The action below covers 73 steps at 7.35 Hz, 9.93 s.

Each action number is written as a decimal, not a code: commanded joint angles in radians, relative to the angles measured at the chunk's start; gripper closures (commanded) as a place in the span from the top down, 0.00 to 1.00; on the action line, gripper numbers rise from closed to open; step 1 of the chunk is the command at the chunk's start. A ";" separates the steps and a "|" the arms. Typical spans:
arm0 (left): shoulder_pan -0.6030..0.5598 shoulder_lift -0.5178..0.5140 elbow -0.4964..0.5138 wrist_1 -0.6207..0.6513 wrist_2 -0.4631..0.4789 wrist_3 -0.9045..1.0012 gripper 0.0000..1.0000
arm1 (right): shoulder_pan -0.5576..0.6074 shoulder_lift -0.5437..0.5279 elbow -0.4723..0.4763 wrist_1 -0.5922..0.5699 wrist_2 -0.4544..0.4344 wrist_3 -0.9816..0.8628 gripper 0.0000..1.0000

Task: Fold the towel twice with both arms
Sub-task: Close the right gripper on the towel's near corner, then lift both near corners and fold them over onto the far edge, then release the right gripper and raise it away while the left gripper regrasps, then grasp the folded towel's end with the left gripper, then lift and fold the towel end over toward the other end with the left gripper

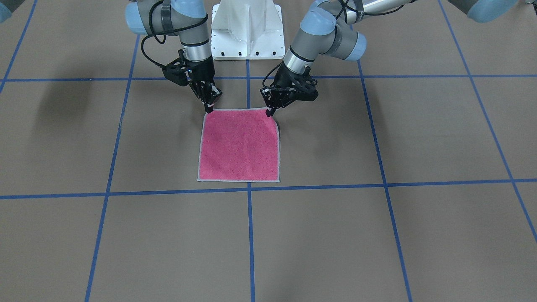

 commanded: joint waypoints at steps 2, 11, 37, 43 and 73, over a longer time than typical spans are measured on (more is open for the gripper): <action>-0.003 0.003 -0.043 0.000 -0.006 0.013 0.02 | 0.010 -0.013 0.062 -0.001 -0.008 -0.001 0.00; -0.095 -0.035 -0.039 0.089 -0.020 0.044 0.02 | 0.117 0.030 0.042 0.000 -0.008 -0.018 0.00; -0.213 -0.138 0.185 0.055 -0.120 0.183 0.99 | 0.574 0.090 -0.088 0.003 0.510 -0.810 0.99; -0.178 -0.142 0.194 0.055 -0.114 0.055 0.61 | 0.600 0.059 -0.071 0.005 0.528 -0.883 0.99; -0.289 0.088 0.016 -0.025 -0.080 0.268 0.00 | 0.834 -0.140 -0.076 0.008 0.676 -1.330 0.99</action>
